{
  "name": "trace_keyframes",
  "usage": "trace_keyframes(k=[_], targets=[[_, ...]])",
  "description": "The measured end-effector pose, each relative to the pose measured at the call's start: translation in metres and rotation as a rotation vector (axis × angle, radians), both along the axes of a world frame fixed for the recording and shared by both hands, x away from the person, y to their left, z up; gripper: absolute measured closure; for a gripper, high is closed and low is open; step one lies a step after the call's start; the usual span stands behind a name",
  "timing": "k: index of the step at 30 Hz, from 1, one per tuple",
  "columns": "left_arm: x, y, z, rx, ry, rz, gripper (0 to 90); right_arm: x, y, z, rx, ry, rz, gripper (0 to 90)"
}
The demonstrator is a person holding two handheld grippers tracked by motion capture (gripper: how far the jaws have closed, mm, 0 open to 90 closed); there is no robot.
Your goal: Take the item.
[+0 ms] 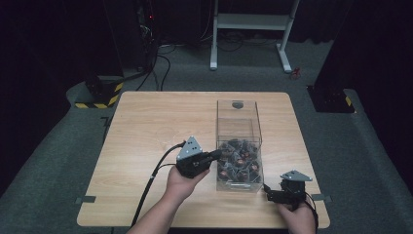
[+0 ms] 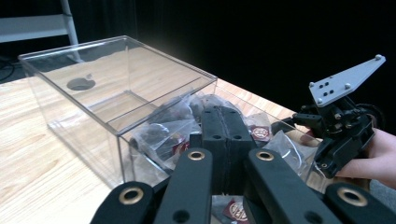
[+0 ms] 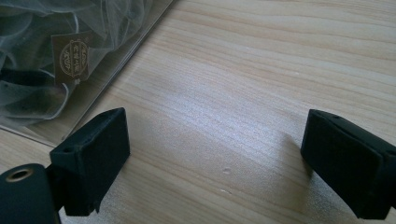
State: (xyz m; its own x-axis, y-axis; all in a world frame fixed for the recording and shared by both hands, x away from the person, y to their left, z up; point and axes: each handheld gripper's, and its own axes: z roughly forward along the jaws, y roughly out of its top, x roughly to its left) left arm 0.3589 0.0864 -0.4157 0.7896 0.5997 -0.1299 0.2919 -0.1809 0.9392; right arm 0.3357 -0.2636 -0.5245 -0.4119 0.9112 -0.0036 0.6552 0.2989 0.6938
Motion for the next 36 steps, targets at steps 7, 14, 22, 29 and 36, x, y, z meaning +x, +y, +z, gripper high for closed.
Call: trace_keyframes(k=[7, 14, 22, 29, 36], targets=[[0.001, 0.011, 0.001, 0.001, -0.007, 0.02, 90.0, 0.0, 0.0, 0.0, 0.0, 0.0, 0.0, 7.9], [0.003, 0.02, 0.002, 0.004, -0.01, 0.039, 90.0, 0.0, 0.0, 0.0, 0.0, 0.0, 0.0, 7.9], [0.006, 0.032, 0.002, -0.004, -0.007, 0.07, 90.0, 0.0, 0.0, 0.0, 0.0, 0.0, 0.001, 8.0], [0.009, 0.042, 0.002, 0.001, -0.006, 0.092, 90.0, 0.0, 0.0, 0.0, 0.0, 0.0, 0.001, 8.0], [0.011, 0.051, 0.002, 0.003, -0.01, 0.111, 90.0, 0.0, 0.0, 0.0, 0.0, 0.0, 0.001, 8.0]])
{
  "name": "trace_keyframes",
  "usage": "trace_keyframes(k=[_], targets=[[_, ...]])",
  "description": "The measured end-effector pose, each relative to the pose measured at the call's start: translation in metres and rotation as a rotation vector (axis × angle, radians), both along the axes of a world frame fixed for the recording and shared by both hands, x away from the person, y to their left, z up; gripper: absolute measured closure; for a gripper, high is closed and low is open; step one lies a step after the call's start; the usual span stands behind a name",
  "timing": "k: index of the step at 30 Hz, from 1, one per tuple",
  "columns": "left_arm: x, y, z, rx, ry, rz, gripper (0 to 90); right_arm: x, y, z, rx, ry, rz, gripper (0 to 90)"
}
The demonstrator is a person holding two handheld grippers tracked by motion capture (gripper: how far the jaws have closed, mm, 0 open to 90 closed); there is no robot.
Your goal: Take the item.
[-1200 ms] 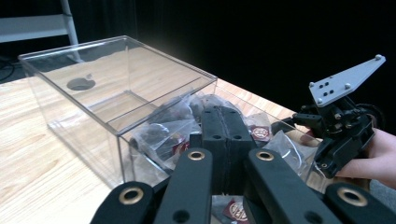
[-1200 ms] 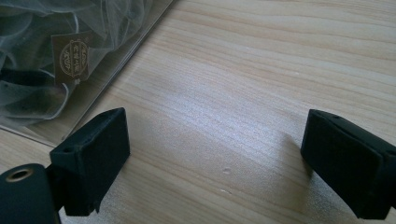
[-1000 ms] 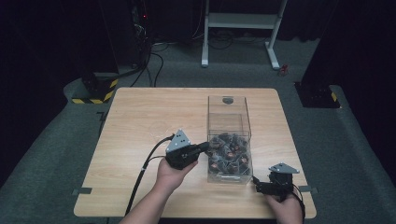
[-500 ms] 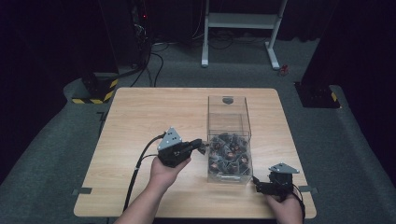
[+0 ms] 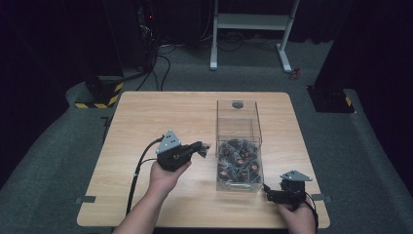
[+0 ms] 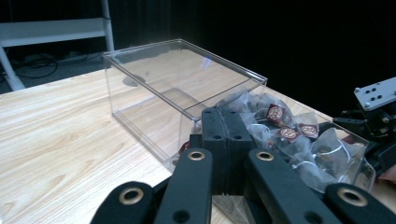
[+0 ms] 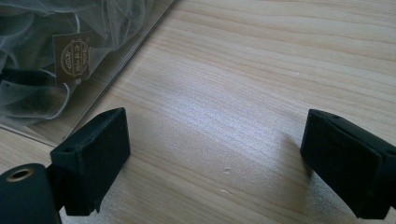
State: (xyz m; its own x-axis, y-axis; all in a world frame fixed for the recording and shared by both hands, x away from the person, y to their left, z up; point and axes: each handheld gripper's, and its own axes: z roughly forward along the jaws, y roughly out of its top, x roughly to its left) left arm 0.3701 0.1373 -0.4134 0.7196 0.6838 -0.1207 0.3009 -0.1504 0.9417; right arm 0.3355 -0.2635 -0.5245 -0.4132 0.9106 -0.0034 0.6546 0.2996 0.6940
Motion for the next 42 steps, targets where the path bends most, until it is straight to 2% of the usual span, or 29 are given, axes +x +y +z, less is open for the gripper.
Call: trace_keyframes(k=[42], targets=[[0.017, 0.055, 0.005, -0.008, -0.011, 0.13, 90.0, 0.0, 0.0, 0.0, 0.0, 0.0, 0.001, 8.1]])
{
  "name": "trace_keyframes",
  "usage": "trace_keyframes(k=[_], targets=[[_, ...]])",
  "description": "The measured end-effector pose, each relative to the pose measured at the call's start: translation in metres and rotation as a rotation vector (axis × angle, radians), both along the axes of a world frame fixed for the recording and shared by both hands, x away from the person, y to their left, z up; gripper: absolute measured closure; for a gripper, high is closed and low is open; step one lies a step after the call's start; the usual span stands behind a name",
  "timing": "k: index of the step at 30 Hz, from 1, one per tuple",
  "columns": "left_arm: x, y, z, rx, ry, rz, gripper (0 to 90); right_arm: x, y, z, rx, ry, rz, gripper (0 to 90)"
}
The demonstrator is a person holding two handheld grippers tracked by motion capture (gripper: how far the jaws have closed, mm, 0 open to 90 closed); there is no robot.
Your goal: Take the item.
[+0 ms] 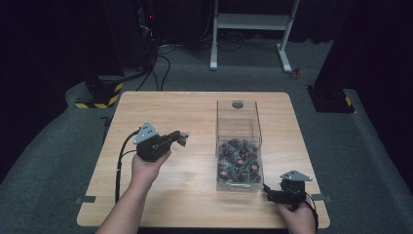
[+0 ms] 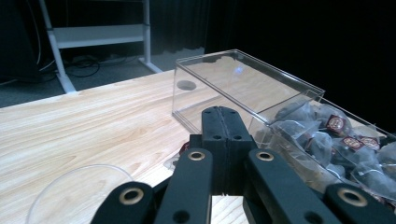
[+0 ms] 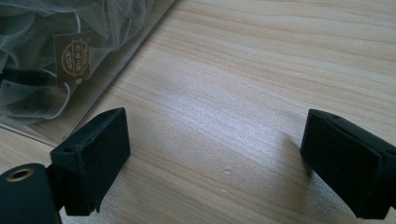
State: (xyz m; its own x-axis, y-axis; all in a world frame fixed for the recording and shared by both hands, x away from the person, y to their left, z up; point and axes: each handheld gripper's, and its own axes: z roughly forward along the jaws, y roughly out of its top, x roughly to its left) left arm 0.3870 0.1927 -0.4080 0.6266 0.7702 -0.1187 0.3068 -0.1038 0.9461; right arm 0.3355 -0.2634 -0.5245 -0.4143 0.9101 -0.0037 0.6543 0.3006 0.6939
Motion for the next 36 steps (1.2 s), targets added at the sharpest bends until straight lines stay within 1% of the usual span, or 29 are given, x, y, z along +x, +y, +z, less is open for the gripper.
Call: trace_keyframes(k=[4, 7, 10, 15, 31, 35, 36], targets=[[0.001, 0.005, 0.0, 0.001, 0.0, 0.012, 90.0, 0.0, 0.0, 0.0, -0.001, -0.001, 0.0, 8.1], [0.002, 0.01, 0.001, 0.017, -0.003, 0.02, 90.0, 0.0, 0.0, 0.0, 0.0, 0.0, 0.0, 8.1], [0.004, 0.015, 0.001, 0.013, 0.001, 0.03, 90.0, 0.0, 0.0, 0.0, -0.001, -0.001, 0.001, 8.1], [0.007, 0.021, 0.002, 0.019, 0.0, 0.047, 90.0, 0.0, 0.0, 0.0, 0.001, 0.0, 0.0, 8.0], [0.019, 0.038, -0.004, 0.031, 0.024, 0.094, 90.0, 0.0, 0.0, 0.0, 0.0, 0.0, 0.0, 8.0], [0.023, 0.043, -0.007, 0.024, 0.038, 0.108, 90.0, 0.0, 0.0, 0.0, 0.0, 0.0, 0.0, 8.0], [0.024, 0.044, -0.007, 0.032, 0.038, 0.109, 90.0, 0.0, 0.0, 0.0, 0.0, 0.0, 0.001, 8.0]])
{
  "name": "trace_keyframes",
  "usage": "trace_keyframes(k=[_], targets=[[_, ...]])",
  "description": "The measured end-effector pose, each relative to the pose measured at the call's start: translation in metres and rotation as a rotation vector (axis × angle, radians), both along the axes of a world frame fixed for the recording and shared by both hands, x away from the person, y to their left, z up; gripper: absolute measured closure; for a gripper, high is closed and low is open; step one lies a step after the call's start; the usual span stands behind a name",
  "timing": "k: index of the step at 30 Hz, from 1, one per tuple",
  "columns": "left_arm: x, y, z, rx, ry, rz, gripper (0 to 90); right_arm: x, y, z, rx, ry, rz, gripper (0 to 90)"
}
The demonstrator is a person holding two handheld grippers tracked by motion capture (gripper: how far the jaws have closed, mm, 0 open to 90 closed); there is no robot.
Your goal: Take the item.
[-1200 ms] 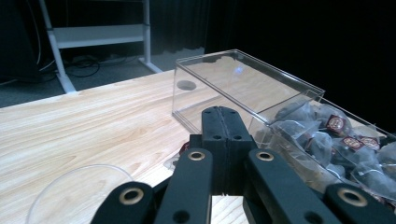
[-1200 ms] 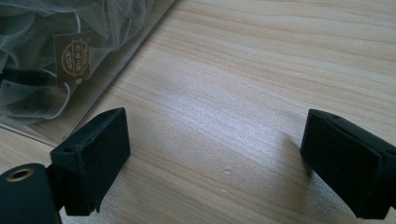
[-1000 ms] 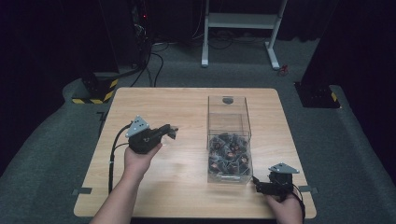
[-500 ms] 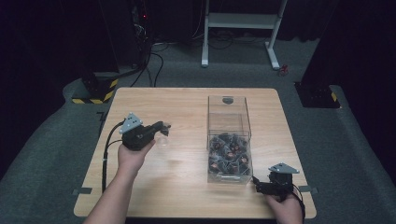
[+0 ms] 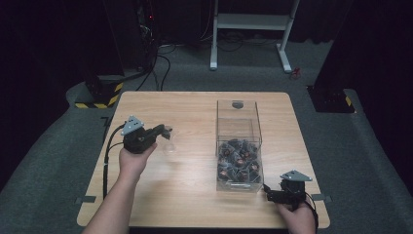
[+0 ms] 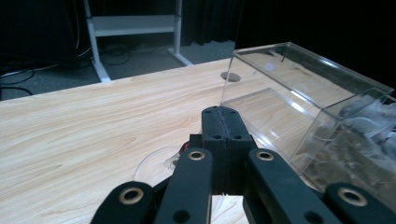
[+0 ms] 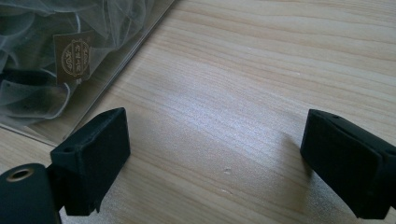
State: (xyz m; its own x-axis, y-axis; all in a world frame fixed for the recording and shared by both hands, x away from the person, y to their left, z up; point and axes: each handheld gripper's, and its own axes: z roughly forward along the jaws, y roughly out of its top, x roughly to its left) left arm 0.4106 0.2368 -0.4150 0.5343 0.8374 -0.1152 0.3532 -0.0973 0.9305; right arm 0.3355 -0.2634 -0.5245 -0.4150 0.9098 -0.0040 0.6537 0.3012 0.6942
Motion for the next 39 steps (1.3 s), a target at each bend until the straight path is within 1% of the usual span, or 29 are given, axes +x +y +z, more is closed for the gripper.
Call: trace_keyframes(k=[1, 5, 6, 14, 20, 26, 28, 29, 30, 31, 32, 34, 35, 37, 39], targets=[[0.001, 0.001, -0.001, 0.005, 0.001, 0.003, 90.0, 0.0, 0.0, 0.0, 0.0, 0.0, 0.0, 8.0], [0.004, 0.006, -0.002, 0.005, 0.007, 0.015, 90.0, 0.0, 0.0, 0.0, 0.0, 0.001, -0.001, 8.0], [0.004, 0.007, -0.003, -0.002, 0.011, 0.02, 90.0, 0.0, 0.0, 0.0, 0.001, 0.001, -0.001, 8.1], [0.008, 0.011, -0.005, -0.009, 0.02, 0.032, 90.0, 0.0, 0.0, 0.0, 0.0, 0.001, -0.001, 8.1], [0.011, 0.009, -0.009, -0.007, 0.033, 0.04, 90.0, 0.0, 0.0, 0.0, 0.0, 0.0, -0.001, 8.1], [0.015, 0.006, -0.014, 0.007, 0.049, 0.042, 90.0, 0.0, 0.0, 0.0, 0.0, 0.0, -0.001, 8.1], [0.016, 0.005, -0.015, 0.01, 0.058, 0.055, 89.7, 0.0, 0.0, 0.0, 0.001, 0.001, 0.0, 8.1], [0.017, 0.005, -0.014, 0.011, 0.055, 0.067, 82.8, 0.0, 0.0, 0.0, -0.002, -0.002, 0.002, 8.1], [0.017, 0.005, -0.014, 0.008, 0.056, 0.068, 77.3, 0.0, 0.0, 0.0, 0.0, 0.001, 0.0, 8.1], [0.017, 0.005, -0.013, 0.006, 0.051, 0.068, 74.7, 0.0, 0.0, 0.0, -0.001, -0.001, 0.002, 8.1], [0.016, 0.004, -0.012, 0.017, 0.046, 0.07, 73.1, 0.0, 0.0, 0.0, -0.001, -0.001, 0.001, 8.1], [0.015, 0.002, -0.011, 0.034, 0.038, 0.076, 65.8, 0.0, 0.0, 0.0, -0.002, -0.003, 0.001, 8.1], [0.015, 0.002, -0.01, 0.037, 0.041, 0.078, 61.2, 0.0, 0.0, 0.0, -0.001, -0.002, 0.002, 8.1], [0.014, 0.001, -0.009, 0.033, 0.044, 0.074, 58.0, 0.0, 0.0, 0.0, -0.002, -0.002, 0.003, 8.1], [0.013, 0.0, -0.009, 0.041, 0.045, 0.07, 54.5, 0.0, 0.0, 0.0, -0.002, -0.003, 0.003, 8.1]])
